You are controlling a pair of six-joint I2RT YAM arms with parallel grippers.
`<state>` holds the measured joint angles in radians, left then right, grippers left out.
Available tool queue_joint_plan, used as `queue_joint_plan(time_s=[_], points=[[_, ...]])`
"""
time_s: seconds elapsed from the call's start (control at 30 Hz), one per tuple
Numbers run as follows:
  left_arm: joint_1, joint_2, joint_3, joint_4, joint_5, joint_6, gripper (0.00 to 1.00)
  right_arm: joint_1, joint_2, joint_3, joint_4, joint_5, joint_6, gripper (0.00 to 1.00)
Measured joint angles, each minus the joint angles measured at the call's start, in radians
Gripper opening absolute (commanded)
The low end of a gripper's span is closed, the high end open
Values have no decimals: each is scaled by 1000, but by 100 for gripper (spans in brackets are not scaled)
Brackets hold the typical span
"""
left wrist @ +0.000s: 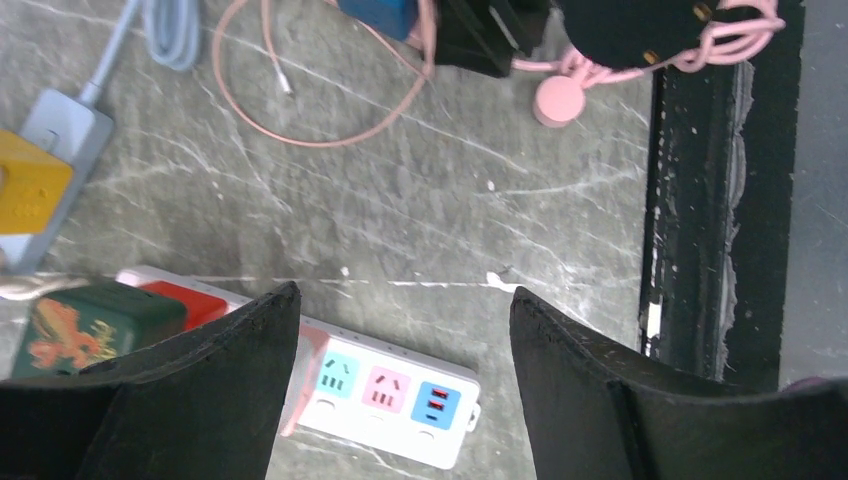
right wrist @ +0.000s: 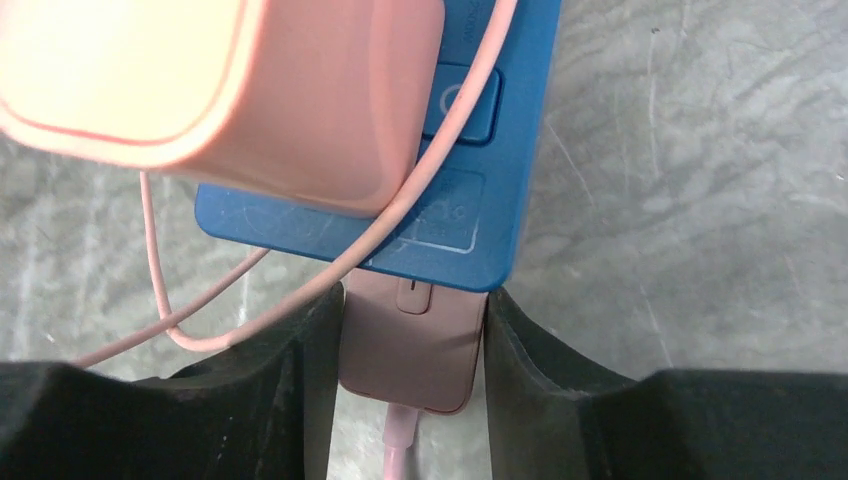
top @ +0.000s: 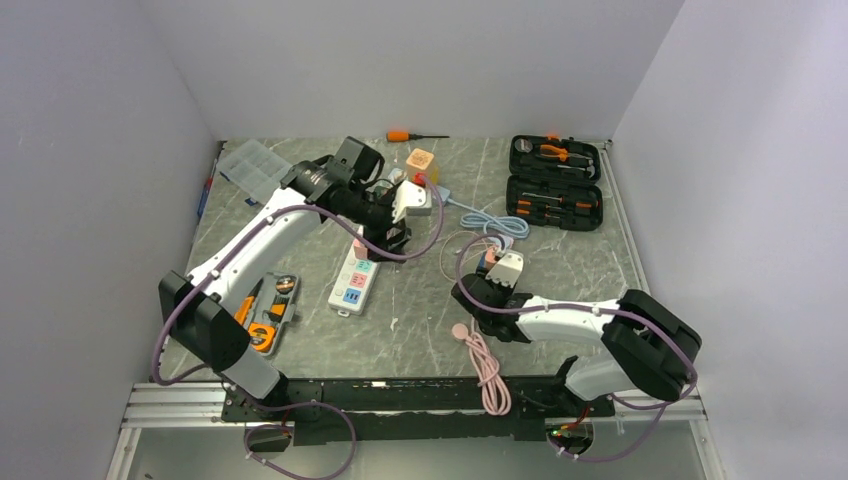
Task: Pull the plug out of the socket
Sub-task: Remove the plug from the socket.
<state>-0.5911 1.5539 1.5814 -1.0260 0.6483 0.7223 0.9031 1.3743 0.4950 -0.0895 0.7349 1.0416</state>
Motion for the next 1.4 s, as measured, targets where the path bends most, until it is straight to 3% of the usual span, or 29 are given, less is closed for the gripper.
queue_joint_plan(time_s=[0.33, 0.5, 0.83, 1.1, 1.4], points=[[-62, 156, 200, -12, 1, 29, 80, 131, -171, -24, -182, 78, -121, 10], [-90, 200, 242, -11, 61, 68, 82, 136, -322, -92, -130, 113, -288, 0], [-106, 229, 147, 126, 106, 183, 84, 135, -353, -120, 32, 115, -522, 0], [-134, 240, -29, 344, 61, 332, 86, 82, -413, -136, 102, -21, -595, 1], [-142, 272, -38, 455, 53, 449, 88, -61, -484, -172, 122, -249, -599, 3]])
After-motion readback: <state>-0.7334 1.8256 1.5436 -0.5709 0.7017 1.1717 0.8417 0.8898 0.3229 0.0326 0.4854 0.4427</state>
